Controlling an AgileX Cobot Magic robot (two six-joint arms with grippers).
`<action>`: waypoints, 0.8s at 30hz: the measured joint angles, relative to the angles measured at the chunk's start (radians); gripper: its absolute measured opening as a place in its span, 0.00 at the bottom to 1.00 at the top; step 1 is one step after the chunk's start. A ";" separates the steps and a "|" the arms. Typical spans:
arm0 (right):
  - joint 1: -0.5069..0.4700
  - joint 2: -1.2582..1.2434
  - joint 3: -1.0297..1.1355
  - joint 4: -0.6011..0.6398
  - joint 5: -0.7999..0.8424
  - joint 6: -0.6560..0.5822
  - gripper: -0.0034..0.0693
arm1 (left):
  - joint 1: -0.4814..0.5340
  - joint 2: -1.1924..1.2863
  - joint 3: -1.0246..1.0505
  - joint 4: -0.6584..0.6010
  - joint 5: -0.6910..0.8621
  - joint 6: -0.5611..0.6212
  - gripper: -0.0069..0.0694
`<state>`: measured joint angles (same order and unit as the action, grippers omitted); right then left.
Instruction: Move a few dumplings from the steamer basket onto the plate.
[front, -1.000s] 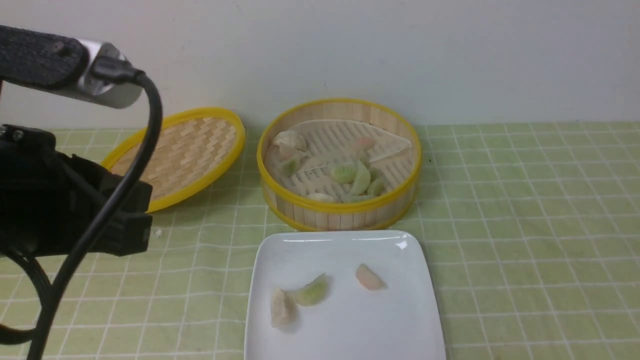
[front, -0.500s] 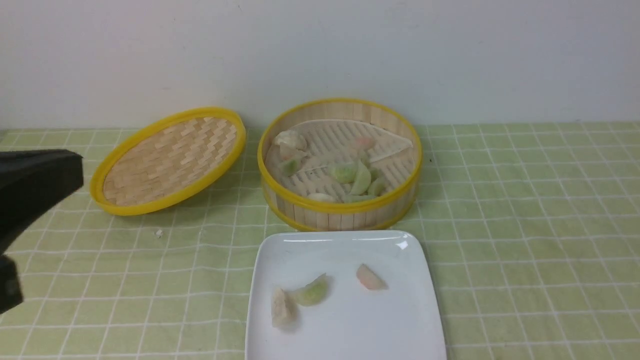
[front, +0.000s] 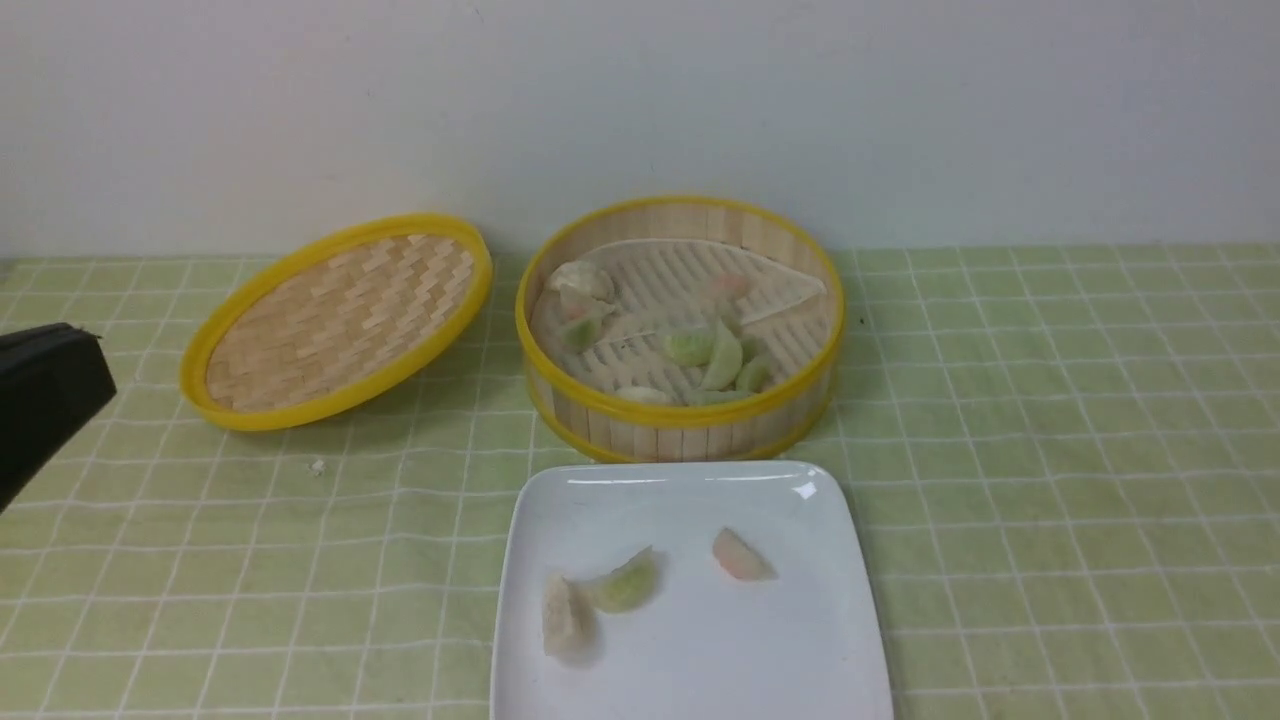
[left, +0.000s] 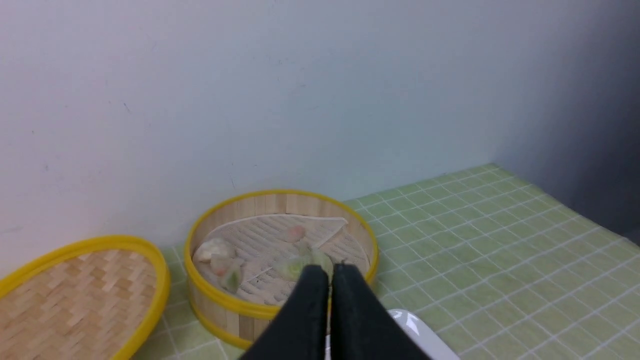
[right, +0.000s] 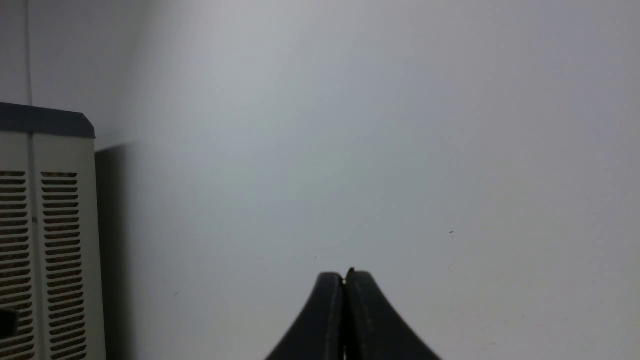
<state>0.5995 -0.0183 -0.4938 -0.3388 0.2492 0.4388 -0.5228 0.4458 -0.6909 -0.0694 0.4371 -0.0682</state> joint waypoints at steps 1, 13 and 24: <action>0.000 0.000 0.000 0.000 0.000 0.000 0.03 | 0.000 0.000 0.001 -0.001 0.000 0.000 0.08; 0.000 0.000 0.000 0.000 0.000 0.000 0.03 | 0.000 -0.005 0.014 0.058 0.000 0.009 0.08; 0.000 0.000 0.000 0.000 0.000 0.000 0.03 | 0.223 -0.219 0.364 0.032 -0.073 0.165 0.08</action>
<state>0.5995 -0.0183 -0.4938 -0.3388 0.2492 0.4391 -0.2999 0.2263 -0.3269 -0.0372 0.3636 0.0972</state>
